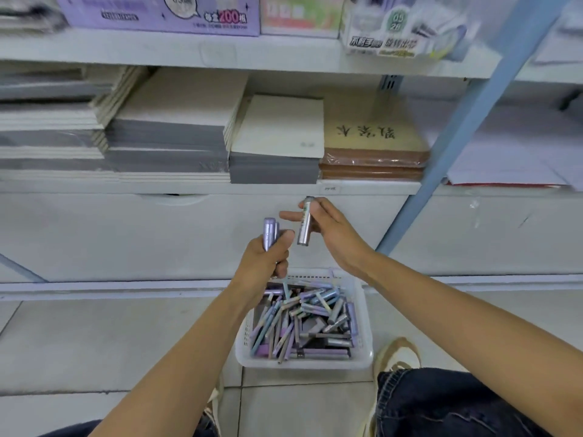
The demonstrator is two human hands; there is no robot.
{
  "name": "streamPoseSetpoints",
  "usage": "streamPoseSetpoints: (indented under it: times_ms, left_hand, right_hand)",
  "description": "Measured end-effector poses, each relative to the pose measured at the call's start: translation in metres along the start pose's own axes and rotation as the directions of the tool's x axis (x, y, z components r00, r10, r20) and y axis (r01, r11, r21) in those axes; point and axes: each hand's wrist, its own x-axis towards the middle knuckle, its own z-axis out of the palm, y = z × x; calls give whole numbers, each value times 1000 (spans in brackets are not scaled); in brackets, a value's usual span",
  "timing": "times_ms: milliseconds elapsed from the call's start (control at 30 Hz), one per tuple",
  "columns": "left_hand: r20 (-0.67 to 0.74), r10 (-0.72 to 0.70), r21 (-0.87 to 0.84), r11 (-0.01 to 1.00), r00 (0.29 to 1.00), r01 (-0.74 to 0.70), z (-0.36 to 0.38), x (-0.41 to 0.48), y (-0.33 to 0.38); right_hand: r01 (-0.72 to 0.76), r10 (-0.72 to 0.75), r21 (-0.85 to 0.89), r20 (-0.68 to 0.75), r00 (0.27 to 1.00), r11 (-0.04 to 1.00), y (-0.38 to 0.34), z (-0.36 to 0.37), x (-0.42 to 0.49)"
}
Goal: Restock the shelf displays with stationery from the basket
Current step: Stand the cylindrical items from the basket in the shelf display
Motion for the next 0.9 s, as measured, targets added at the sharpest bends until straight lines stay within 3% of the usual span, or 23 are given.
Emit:
streamPoseSetpoints:
  times_ms: [167,433,700,800,900]
  left_hand:
    - [90,125,40,991,988,-129,22,-13,53]
    - [30,289,196,937,957,-289,47,-25,132]
    - [268,378,226,869,886,-439,75,-24,213]
    - [323,391,132,883,862,-450,83,-13,237]
    - [294,406,96,888,865,-449,86,1,254]
  right_hand:
    - [109,-108,-24,43,993,994,-57,-3,-12]
    - [310,-315,-113,-26,949,944,-148,-23,-31]
    - [488,-481,-175,81,873,855,-231,-59,-33]
    - [548,-557,-187,3,830,815,-261,-74,-27]
    - [558,-604,-250,-172,778,791,-287,-92,-14]
